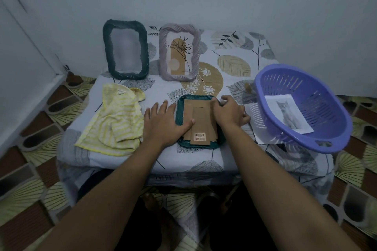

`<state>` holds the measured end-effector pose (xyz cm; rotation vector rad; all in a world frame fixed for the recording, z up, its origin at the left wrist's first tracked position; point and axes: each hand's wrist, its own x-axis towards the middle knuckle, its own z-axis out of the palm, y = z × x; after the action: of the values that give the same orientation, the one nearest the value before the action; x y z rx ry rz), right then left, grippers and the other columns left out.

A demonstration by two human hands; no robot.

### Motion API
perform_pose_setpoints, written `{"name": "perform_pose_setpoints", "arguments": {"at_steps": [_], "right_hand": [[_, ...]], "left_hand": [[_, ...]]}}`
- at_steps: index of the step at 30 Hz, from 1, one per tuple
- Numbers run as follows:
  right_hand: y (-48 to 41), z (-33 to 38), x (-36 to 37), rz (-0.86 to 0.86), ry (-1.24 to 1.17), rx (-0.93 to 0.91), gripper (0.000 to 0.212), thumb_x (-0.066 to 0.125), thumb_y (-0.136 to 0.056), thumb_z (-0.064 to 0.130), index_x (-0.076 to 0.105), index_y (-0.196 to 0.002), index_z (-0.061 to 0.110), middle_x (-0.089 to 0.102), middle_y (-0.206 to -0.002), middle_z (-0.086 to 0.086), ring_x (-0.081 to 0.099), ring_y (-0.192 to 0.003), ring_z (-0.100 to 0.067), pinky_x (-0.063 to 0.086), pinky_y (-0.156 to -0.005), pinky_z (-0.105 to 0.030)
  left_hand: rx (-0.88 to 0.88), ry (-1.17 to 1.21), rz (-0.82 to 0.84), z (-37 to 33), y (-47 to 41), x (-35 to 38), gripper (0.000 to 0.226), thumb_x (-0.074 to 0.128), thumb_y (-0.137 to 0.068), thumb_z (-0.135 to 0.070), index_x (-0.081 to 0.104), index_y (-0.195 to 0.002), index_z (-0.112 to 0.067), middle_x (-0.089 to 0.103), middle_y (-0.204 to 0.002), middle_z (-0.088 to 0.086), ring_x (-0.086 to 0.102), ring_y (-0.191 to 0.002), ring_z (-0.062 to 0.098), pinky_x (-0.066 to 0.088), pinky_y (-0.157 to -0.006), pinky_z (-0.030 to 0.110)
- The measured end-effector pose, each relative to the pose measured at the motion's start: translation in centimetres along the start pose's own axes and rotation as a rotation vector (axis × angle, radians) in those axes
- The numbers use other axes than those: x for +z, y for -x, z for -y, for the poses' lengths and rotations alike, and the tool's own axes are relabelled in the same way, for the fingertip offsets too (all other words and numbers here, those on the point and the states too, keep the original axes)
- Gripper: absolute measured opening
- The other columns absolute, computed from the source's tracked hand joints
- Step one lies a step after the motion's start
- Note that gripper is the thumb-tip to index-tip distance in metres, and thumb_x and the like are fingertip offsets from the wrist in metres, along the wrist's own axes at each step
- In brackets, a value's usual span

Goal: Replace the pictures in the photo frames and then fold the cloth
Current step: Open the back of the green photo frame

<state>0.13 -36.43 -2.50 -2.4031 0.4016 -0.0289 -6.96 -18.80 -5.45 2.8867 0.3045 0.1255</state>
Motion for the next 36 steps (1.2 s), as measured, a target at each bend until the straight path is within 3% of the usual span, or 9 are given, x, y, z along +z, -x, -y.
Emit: {"name": "perform_pose_setpoints", "arguments": {"at_steps": [4,11,25,32,36], "right_hand": [[-1.0,-0.1,0.2,-0.016,0.032,0.003,0.038,0.06,-0.086,0.063,0.069,-0.108,0.034,0.067,-0.115,0.005,0.043,-0.126,-0.023,0.023,-0.099,-0.045],[-1.8,-0.6,0.2,-0.034,-0.035,-0.003,0.024,0.066,-0.085,0.056,0.072,-0.094,0.034,0.071,-0.107,0.008,0.051,-0.119,-0.022,0.022,-0.098,-0.044],[-1.3,-0.3,-0.2,-0.074,0.005,-0.025,0.015,0.061,-0.091,0.035,0.074,-0.098,0.032,0.072,-0.104,0.007,0.057,-0.112,-0.023,0.024,-0.099,-0.043],[-0.7,-0.6,-0.9,-0.031,0.037,-0.121,0.024,0.052,-0.097,0.037,0.073,-0.108,0.031,0.071,-0.112,0.002,0.052,-0.119,-0.027,0.025,-0.101,-0.043],[0.6,-0.6,-2.0,0.117,0.1,-0.211,0.042,0.044,-0.098,0.036,0.056,-0.137,0.026,0.059,-0.136,-0.007,0.039,-0.134,-0.033,0.024,-0.108,-0.046]], "left_hand": [[0.004,0.005,-0.003,0.0,0.0,-0.1,0.106,0.015,-0.07,-0.095,0.032,-0.152,-0.03,0.027,-0.162,0.001,0.019,-0.149,0.028,0.013,-0.12,0.051],[0.005,0.006,-0.01,0.0,0.0,-0.1,0.103,0.018,-0.072,-0.095,0.033,-0.151,-0.03,0.028,-0.161,0.001,0.02,-0.148,0.028,0.014,-0.12,0.051],[0.004,0.013,-0.009,-0.1,0.1,-0.3,0.103,0.018,-0.072,-0.095,0.033,-0.151,-0.03,0.028,-0.161,0.001,0.02,-0.149,0.028,0.014,-0.12,0.051],[0.002,0.013,-0.017,0.0,0.1,-0.2,0.104,0.018,-0.071,-0.095,0.034,-0.15,-0.03,0.029,-0.161,0.001,0.021,-0.148,0.028,0.015,-0.119,0.051],[0.004,0.013,-0.023,-0.1,0.1,-0.2,0.101,0.022,-0.072,-0.094,0.035,-0.15,-0.031,0.03,-0.16,0.001,0.022,-0.148,0.028,0.015,-0.119,0.05]]}}
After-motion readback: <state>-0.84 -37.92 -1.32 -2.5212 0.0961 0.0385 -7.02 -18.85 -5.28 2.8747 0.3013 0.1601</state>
